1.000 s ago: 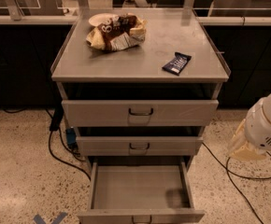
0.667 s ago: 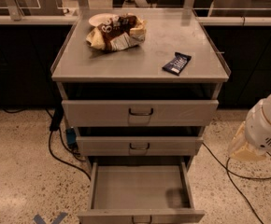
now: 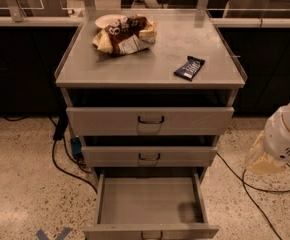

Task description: Close bottom drawer

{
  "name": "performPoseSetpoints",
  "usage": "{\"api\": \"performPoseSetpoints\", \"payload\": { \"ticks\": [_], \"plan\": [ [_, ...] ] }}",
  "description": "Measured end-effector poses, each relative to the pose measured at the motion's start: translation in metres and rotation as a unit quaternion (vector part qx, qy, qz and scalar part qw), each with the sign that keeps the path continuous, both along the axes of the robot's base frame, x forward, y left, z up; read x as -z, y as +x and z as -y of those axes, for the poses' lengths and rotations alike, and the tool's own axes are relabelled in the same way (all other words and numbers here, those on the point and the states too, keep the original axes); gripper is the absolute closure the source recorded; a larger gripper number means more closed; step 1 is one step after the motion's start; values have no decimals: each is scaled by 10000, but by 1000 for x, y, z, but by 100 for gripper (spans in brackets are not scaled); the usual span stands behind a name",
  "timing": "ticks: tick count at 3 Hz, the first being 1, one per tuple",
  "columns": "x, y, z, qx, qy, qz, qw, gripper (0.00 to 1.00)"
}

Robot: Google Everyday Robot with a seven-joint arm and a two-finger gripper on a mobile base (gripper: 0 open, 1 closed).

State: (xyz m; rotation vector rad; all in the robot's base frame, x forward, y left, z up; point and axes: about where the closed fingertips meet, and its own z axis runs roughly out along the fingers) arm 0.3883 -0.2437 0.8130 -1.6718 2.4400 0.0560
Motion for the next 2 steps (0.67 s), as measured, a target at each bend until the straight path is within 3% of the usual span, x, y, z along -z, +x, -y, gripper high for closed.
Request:
{"api": "performPoseSetpoints", "payload": {
  "ticks": [1, 2],
  "plan": [
    [18, 2, 5, 31, 144, 84, 9999, 100],
    [58, 7, 9, 4, 442, 195, 9988, 100]
  ]
}}
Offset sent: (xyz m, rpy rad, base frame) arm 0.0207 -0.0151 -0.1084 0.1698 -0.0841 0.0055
